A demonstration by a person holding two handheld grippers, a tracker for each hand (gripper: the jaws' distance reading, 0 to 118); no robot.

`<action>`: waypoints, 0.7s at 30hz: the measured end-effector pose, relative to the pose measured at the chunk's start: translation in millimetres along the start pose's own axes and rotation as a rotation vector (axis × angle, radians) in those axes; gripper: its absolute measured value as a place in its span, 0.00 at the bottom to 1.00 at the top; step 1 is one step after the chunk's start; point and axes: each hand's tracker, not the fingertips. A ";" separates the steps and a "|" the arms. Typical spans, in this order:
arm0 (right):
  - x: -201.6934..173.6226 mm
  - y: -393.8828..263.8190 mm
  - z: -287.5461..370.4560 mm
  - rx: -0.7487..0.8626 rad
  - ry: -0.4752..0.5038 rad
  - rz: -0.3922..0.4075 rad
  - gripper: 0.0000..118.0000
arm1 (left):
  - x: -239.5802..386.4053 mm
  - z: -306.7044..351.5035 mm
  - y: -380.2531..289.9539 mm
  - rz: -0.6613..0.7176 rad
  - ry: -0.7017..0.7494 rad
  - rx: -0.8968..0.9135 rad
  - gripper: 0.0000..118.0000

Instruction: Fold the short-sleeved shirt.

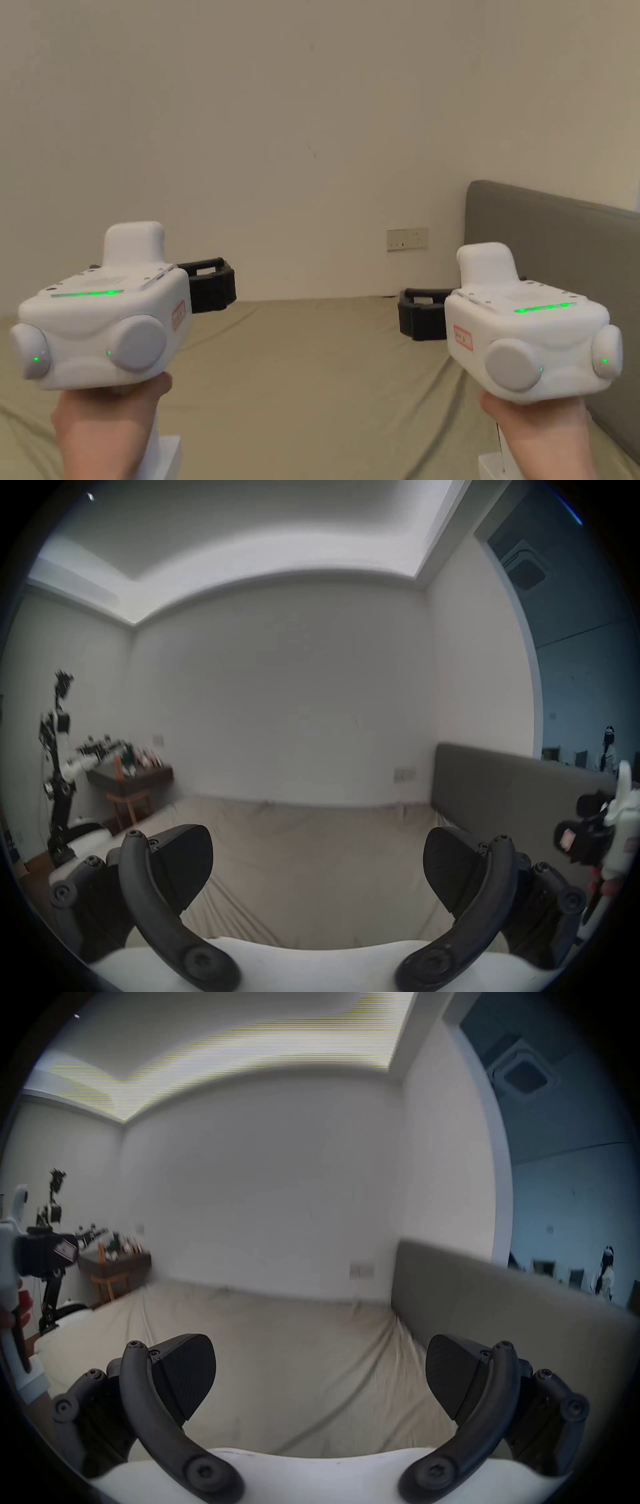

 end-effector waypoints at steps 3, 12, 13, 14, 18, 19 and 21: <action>6.8 -84.3 -56.3 -0.252 -0.023 -0.071 1.00 | -2.3 -57.5 -87.9 0.090 -0.142 -0.189 1.00; 19.4 -295.0 -148.9 -0.690 -0.091 -0.069 1.00 | 18.3 -137.1 -340.7 0.021 0.021 -0.674 1.00; 21.1 -310.0 -153.4 -0.718 -0.088 -0.071 1.00 | 17.3 -140.2 -356.6 0.047 0.045 -0.713 1.00; 23.1 -324.6 -157.8 -0.743 -0.071 -0.065 1.00 | 15.4 -139.9 -372.3 0.068 0.078 -0.729 1.00; 26.4 -367.6 -150.7 -0.658 -0.078 -0.106 1.00 | 7.3 -131.2 -426.4 0.063 0.066 -0.807 1.00; 27.0 -352.7 -145.0 -0.709 -0.069 -0.078 1.00 | 7.0 -129.6 -400.3 0.082 0.076 -0.745 1.00; 21.4 -358.1 -149.0 -0.721 -0.084 -0.067 1.00 | 6.4 -138.6 -410.9 0.077 0.063 -0.793 1.00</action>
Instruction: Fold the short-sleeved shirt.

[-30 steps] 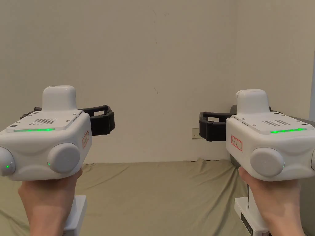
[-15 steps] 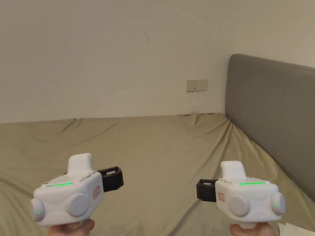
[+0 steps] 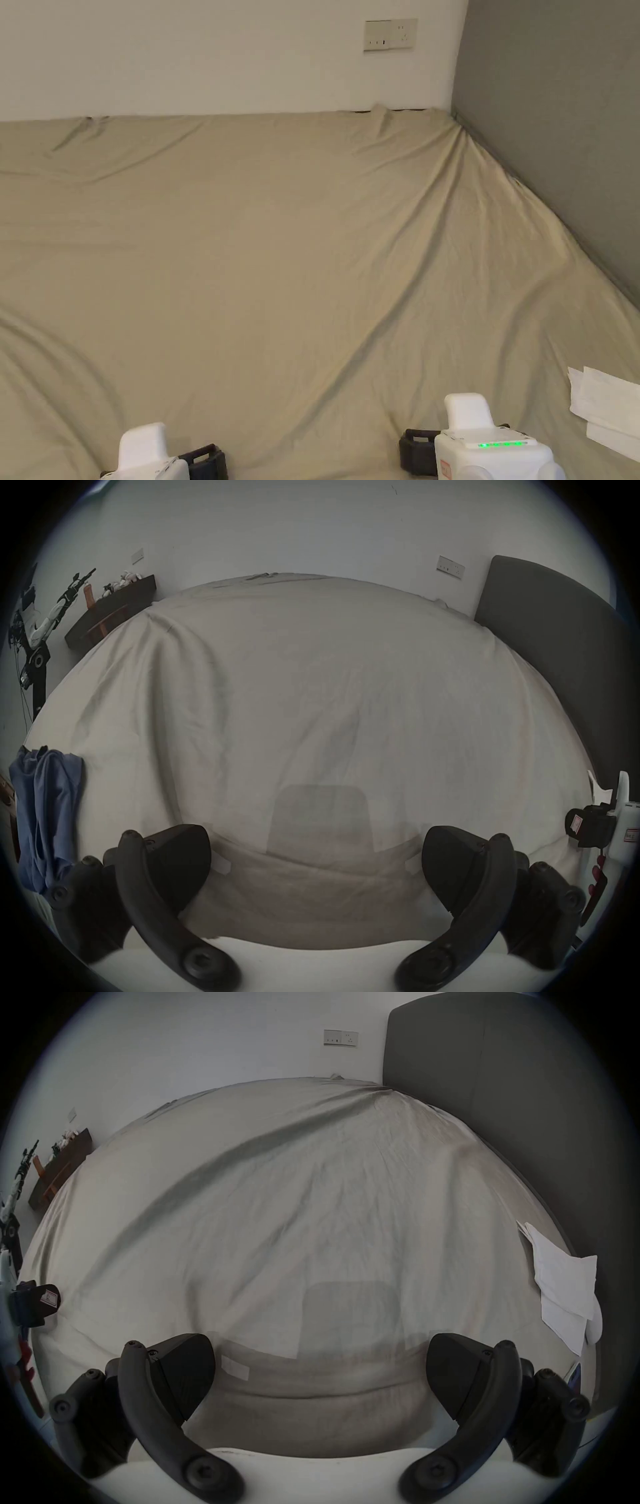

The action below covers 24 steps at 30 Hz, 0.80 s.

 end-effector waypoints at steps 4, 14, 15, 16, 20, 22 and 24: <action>0.1 5.6 0.8 0.000 -0.004 0.003 1.00 | 4.8 2.9 -0.1 -0.005 0.012 0.013 1.00; -0.1 5.7 -0.2 -0.006 -0.002 0.004 1.00 | 4.0 10.3 0.4 -0.006 0.015 0.009 1.00; 1.9 5.2 1.6 -0.006 0.001 0.002 1.00 | 3.4 11.1 -0.7 -0.005 0.014 0.012 1.00; 2.9 2.5 -0.7 -0.003 0.008 -0.001 1.00 | 2.8 11.2 -1.0 -0.004 0.013 0.014 1.00; 0.8 3.9 -1.7 -0.004 0.004 0.002 1.00 | 3.1 10.3 0.1 -0.005 0.014 0.014 1.00; 2.0 4.1 -1.2 -0.007 0.007 0.000 1.00 | 3.5 9.5 0.1 -0.004 0.013 0.014 1.00; 0.6 4.0 -1.0 -0.007 0.007 0.000 1.00 | 3.2 9.5 0.0 -0.005 0.014 0.014 1.00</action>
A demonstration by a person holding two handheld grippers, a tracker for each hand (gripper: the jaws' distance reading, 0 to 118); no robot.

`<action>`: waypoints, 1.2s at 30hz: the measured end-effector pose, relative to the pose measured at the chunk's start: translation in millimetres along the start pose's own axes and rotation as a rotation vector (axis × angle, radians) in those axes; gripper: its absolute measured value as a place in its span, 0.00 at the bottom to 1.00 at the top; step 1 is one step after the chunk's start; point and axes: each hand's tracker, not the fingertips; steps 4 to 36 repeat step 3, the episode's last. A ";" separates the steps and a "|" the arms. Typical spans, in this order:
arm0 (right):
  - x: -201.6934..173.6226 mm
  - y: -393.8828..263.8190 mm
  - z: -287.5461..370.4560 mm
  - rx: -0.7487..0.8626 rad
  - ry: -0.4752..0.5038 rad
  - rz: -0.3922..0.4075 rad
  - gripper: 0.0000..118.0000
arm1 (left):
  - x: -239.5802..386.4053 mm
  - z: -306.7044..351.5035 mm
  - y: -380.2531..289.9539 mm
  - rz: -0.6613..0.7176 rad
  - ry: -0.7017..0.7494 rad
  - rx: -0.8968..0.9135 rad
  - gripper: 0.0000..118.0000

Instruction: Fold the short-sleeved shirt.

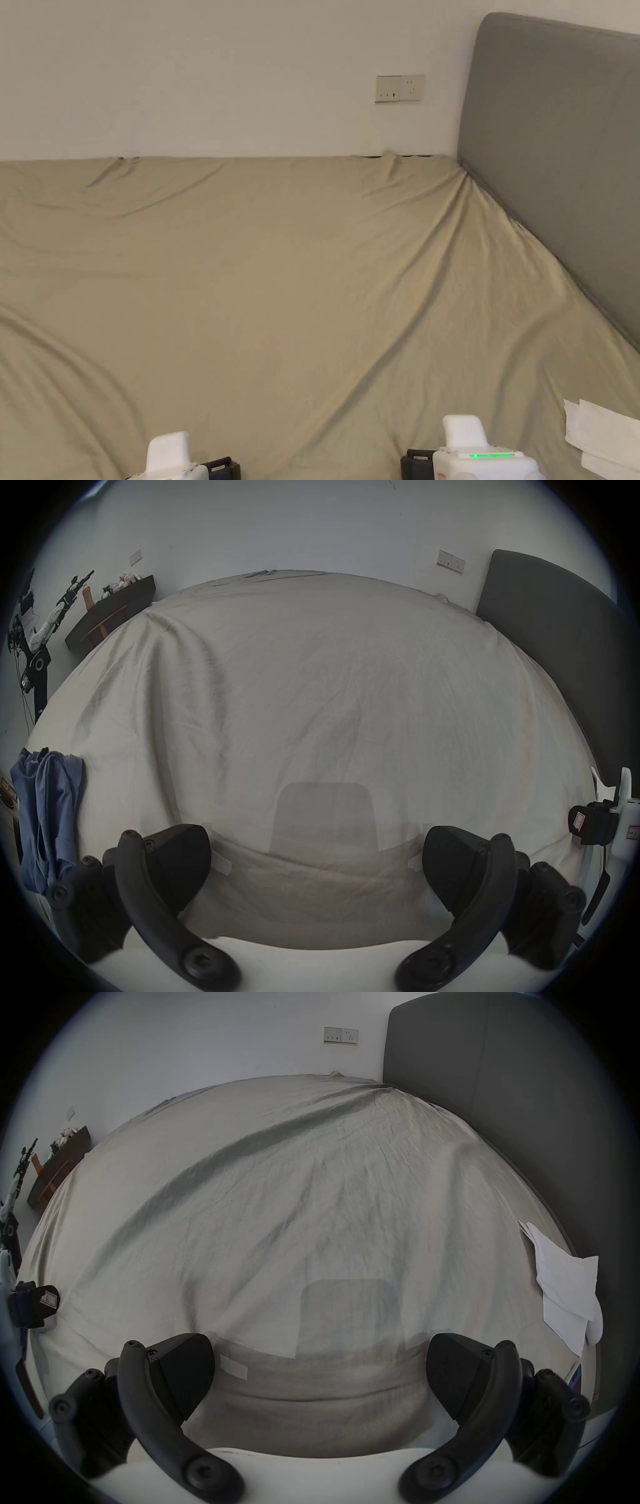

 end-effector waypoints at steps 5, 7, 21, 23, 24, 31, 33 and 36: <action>0.2 -0.1 -1.4 0.000 -0.001 0.001 1.00 | 0.1 -0.3 0.1 0.000 -0.001 0.001 1.00; 0.2 -0.1 -1.4 0.000 -0.001 0.001 1.00 | 0.1 -0.3 0.1 0.000 -0.001 0.001 1.00; 0.2 -0.1 -1.4 0.000 -0.001 0.001 1.00 | 0.1 -0.3 0.1 0.000 -0.001 0.001 1.00; 0.2 -0.1 -1.4 0.000 -0.001 0.001 1.00 | 0.1 -0.3 0.1 0.000 -0.001 0.001 1.00; 0.2 -0.1 -1.4 0.000 -0.001 0.001 1.00 | 0.1 -0.3 0.1 0.000 -0.001 0.001 1.00; 0.2 -0.1 -1.4 0.000 -0.001 0.001 1.00 | 0.1 -0.3 0.1 0.000 -0.001 0.001 1.00; 0.2 -0.1 -1.4 0.000 -0.001 0.001 1.00 | 0.1 -0.3 0.1 0.000 -0.001 0.001 1.00; 0.2 -0.1 -1.4 0.000 -0.001 0.001 1.00 | 0.1 -0.3 0.1 0.000 -0.001 0.001 1.00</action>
